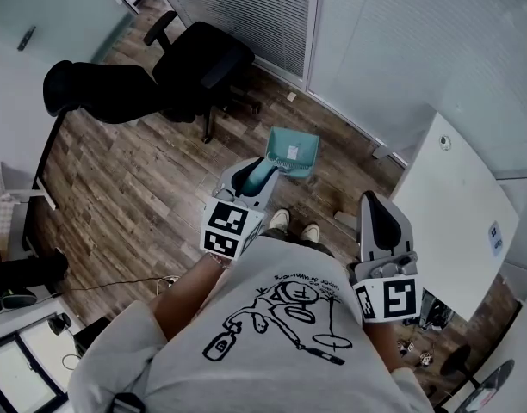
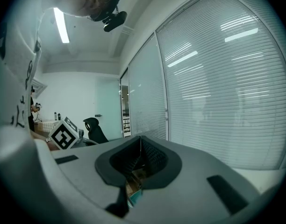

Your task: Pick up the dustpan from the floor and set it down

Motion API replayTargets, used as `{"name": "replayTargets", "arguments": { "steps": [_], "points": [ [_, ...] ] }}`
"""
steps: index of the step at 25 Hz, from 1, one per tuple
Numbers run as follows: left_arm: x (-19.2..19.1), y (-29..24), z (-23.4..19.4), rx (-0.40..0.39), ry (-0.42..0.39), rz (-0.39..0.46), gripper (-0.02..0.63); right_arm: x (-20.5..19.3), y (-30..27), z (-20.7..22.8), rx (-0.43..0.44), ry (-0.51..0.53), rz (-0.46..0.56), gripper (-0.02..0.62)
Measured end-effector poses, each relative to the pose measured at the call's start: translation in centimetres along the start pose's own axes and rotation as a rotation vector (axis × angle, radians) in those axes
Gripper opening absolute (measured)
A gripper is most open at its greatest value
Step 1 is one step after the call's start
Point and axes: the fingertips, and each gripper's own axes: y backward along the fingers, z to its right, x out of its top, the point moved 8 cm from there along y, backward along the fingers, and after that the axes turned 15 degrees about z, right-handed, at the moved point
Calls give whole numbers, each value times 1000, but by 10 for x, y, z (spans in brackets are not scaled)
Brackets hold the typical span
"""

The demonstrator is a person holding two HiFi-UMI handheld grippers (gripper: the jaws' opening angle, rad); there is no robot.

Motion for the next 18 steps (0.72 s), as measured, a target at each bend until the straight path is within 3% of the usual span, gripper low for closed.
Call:
{"name": "replayTargets", "arguments": {
  "steps": [10,18],
  "points": [
    [-32,-14,-12,-5,-15,-15,118,-1,-3,-1,-11,1,-1,5],
    [-78,-25,-26,-3,18,-9,118,-1,-5,-3,-19,2,0,5]
  ]
}}
